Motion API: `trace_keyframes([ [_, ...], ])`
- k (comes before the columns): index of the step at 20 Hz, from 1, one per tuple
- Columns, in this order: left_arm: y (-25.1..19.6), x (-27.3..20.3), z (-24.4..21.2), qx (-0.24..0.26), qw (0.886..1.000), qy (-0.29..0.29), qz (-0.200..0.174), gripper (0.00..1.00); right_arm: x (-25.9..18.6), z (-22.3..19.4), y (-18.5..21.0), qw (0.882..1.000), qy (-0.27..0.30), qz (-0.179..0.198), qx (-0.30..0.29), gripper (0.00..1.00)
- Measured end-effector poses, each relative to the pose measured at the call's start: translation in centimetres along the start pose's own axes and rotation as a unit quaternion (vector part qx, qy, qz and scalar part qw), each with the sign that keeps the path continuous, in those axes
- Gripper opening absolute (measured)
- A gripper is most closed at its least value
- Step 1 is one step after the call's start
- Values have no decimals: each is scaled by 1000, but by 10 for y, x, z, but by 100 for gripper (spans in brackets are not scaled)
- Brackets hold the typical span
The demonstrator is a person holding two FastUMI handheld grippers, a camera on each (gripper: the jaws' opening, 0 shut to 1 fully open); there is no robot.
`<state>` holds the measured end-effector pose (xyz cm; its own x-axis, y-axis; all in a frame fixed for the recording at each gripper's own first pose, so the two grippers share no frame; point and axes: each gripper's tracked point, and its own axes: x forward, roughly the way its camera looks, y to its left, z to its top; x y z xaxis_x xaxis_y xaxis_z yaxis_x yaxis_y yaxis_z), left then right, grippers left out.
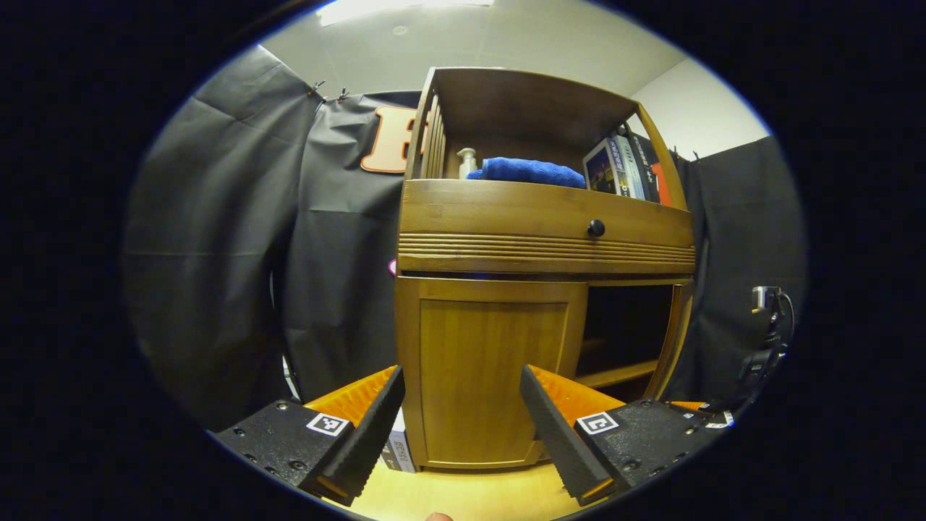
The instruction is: Open the right door of the double-door shoe cabinet with the right hand, and open the left door with the left hand.
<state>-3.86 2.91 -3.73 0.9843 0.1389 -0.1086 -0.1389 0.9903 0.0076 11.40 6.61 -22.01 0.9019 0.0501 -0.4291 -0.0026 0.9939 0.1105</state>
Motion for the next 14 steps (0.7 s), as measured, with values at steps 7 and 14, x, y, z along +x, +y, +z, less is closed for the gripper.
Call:
trace_keyframes([
  [7,-30,10,-12,-7,999,21,-33,99,-3,5,-3,1000,3,-17,11,26],
  [14,-60,12,-30,-13,997,46,-55,99,-4,14,-5,999,4,-42,19,25],
])
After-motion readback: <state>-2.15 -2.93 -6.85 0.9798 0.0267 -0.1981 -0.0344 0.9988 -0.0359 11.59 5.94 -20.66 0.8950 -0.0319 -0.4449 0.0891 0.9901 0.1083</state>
